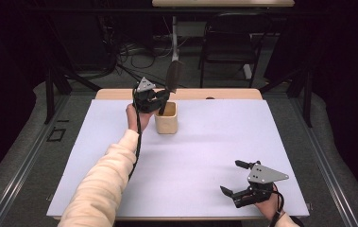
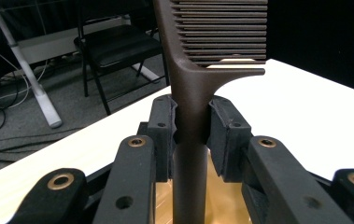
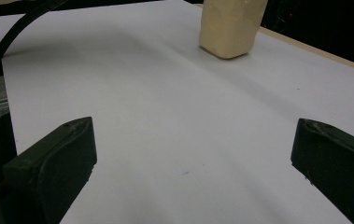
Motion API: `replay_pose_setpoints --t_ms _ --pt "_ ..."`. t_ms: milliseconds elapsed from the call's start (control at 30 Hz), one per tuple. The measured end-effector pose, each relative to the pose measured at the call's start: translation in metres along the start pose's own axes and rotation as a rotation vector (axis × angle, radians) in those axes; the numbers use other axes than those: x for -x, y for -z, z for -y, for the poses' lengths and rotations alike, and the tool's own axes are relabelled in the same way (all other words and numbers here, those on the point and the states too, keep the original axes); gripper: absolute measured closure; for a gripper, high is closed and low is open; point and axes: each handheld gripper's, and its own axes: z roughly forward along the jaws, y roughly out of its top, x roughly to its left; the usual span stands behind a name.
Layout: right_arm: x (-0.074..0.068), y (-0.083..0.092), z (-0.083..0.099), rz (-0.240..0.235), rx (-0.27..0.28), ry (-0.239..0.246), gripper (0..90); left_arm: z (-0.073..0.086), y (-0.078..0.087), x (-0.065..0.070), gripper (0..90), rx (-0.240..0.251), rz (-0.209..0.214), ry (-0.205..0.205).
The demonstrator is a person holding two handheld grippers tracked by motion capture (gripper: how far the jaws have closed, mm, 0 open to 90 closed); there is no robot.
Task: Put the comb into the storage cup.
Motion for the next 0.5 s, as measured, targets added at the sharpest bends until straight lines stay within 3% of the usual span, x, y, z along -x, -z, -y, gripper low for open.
replay_pose_setpoints --t_ms 500 --pt "-0.0001 -0.0003 0.0 -0.001 0.001 0.0 0.0 0.005 -0.0025 -0.0004 72.1 -0.019 0.006 -0.012"
